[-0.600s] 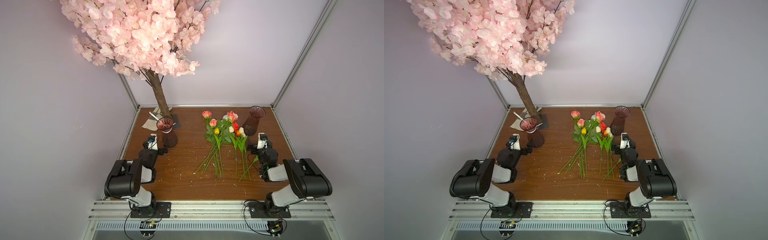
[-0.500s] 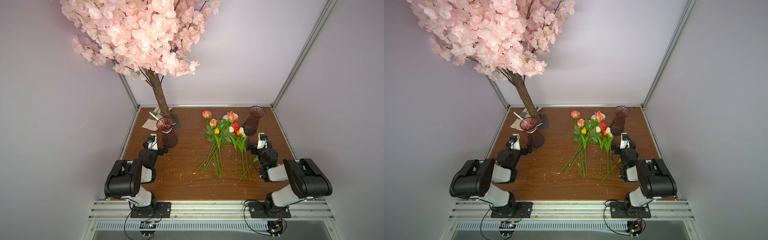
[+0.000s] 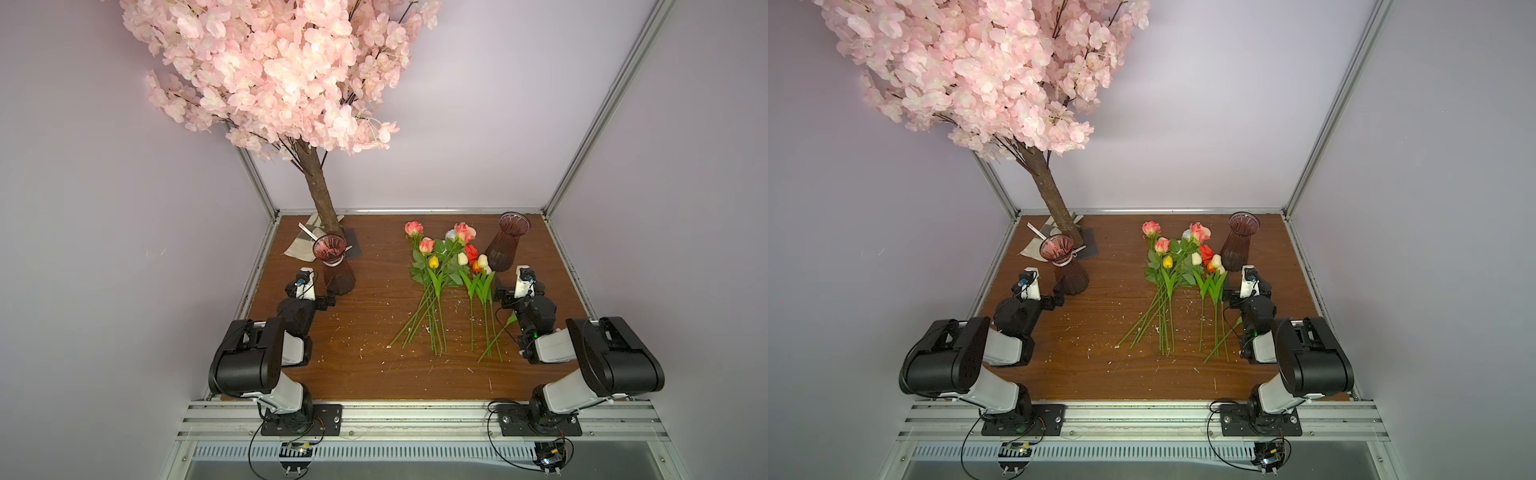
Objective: Arrange the flowers in different vases according to their variety
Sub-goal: Pick up the flower at the center of the board.
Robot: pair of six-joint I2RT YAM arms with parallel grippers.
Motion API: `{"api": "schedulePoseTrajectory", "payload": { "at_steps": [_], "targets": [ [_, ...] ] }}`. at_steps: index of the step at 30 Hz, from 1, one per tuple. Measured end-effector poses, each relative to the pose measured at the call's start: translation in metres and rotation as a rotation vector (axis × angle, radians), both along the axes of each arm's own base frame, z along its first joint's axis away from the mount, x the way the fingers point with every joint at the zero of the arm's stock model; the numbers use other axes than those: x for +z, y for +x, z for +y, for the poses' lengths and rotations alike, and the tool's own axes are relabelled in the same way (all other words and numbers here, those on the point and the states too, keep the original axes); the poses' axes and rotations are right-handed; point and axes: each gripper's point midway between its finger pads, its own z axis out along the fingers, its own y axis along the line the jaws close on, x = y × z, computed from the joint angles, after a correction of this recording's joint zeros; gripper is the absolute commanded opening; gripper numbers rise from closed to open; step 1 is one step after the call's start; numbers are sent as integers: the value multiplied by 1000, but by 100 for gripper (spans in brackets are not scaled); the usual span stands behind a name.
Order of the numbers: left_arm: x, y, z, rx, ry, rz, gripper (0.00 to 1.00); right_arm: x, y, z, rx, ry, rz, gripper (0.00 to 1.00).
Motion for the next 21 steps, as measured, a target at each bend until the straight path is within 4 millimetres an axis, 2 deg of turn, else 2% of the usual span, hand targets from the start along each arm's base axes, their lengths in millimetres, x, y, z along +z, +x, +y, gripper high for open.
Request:
{"api": "schedulePoseTrajectory", "payload": {
  "at_steps": [12,14,17,21],
  "targets": [
    [1,-4,1,8,1,-5,100,3,-2,1,-2,-2,-2,100],
    [6,-16,2,24,0,-21,100,15,-6,2,-1,-2,-22,100],
    [27,-36,4,52,-4,-101,99,46,-16,4,0,10,-99,99],
    [72,-53,10,91,-41,-256,99,85,-31,2,-12,91,-188,100]
  ]
}}
